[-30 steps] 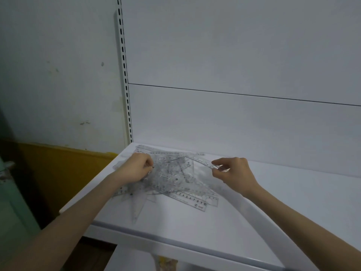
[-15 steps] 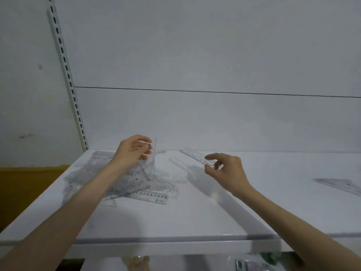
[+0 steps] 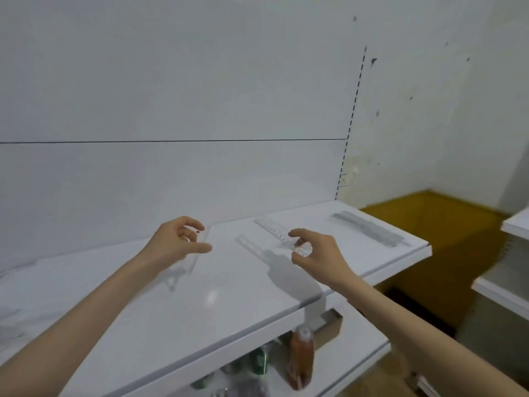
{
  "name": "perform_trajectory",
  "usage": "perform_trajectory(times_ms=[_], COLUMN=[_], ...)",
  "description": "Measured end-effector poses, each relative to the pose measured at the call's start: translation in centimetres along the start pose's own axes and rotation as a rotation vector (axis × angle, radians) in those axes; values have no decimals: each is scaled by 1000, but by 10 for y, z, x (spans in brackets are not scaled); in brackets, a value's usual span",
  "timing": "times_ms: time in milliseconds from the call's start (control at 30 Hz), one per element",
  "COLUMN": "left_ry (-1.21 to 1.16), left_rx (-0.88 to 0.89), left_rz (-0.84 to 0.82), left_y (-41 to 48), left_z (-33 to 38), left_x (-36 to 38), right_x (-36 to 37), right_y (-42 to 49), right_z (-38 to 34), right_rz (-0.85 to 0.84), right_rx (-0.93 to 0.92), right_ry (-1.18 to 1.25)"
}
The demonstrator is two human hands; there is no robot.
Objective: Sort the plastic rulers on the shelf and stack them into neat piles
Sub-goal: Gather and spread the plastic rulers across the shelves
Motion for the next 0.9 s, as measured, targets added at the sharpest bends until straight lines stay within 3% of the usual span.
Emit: perform_trajectory(times_ms=[267, 467, 567, 667, 767, 900], left_ry=[97, 336, 379, 377, 468, 506], left_rx=[-8, 126, 169, 227, 331, 377], left_rz=[-35, -3, 13, 10, -7, 0], left_y=[74, 91, 94, 95, 88, 71], left_z=[37, 55, 63, 73, 85, 88], left_x=[146, 194, 200, 206, 210, 193], right_x=[-102, -105, -89, -89, -77, -34], right_y=[21, 61, 73, 81, 91, 94], right_z=[206, 293, 295, 281, 224, 129], right_rz=[147, 37, -48, -1, -30, -261], right_rx=[170, 159, 75, 1, -144, -166], right_ry=[-157, -247, -345, -366, -122, 334])
Point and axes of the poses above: each hand's wrist, its own y-axis towards the middle knuckle, its own x-axis out of the palm, z = x × y, the point moved 8 cm from there along y, towards the middle knuckle, and after that the axes turned 5 degrees about -x, right-handed, at the moved point
